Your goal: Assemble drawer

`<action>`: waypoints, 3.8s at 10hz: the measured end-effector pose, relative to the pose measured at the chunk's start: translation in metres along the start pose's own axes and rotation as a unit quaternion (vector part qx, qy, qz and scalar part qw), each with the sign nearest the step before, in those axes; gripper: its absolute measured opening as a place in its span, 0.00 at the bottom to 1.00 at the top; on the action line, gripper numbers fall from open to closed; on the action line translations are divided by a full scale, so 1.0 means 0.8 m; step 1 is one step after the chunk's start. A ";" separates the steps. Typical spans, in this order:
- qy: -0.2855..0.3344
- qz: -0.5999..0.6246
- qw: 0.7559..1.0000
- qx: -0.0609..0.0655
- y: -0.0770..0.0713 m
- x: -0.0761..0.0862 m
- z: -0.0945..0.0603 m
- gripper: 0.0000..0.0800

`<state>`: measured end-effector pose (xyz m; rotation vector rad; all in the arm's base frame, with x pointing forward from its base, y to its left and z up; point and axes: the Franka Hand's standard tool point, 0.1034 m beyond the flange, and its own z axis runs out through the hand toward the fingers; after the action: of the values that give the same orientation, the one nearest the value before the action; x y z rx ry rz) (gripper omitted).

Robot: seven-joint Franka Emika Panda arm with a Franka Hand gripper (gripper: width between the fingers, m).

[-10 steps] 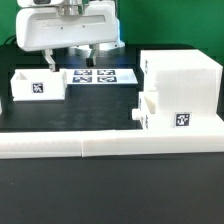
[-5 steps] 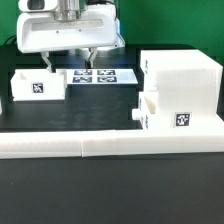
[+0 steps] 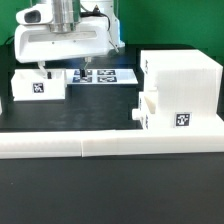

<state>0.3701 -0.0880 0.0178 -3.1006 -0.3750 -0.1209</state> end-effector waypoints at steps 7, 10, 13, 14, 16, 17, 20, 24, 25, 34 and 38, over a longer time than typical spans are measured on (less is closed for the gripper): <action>-0.006 0.029 1.000 0.002 -0.023 -0.007 0.014 0.81; -0.003 0.020 1.000 0.000 -0.023 -0.004 0.016 0.80; -0.003 0.020 1.000 0.000 -0.024 -0.004 0.016 0.36; -0.003 0.020 1.000 0.000 -0.024 -0.004 0.016 0.19; -0.003 0.019 1.000 0.000 -0.024 -0.004 0.016 0.05; -0.003 0.019 1.000 0.000 -0.024 -0.004 0.016 0.05; -0.003 0.019 1.000 0.000 -0.024 -0.004 0.016 0.05; 0.002 -0.029 1.000 0.002 -0.062 0.027 0.002 0.06; -0.001 -0.041 0.999 0.006 -0.075 0.046 -0.010 0.06; 0.012 -0.167 0.986 0.013 -0.102 0.127 -0.029 0.06; -0.009 -0.371 0.928 0.016 -0.072 0.153 -0.037 0.06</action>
Offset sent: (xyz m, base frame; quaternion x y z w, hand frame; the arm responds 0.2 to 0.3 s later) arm -0.0054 -0.0221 -0.0219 -0.0088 -0.0470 0.0922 0.9946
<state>0.4725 -0.0040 0.0571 -2.7394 -1.5008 -0.0875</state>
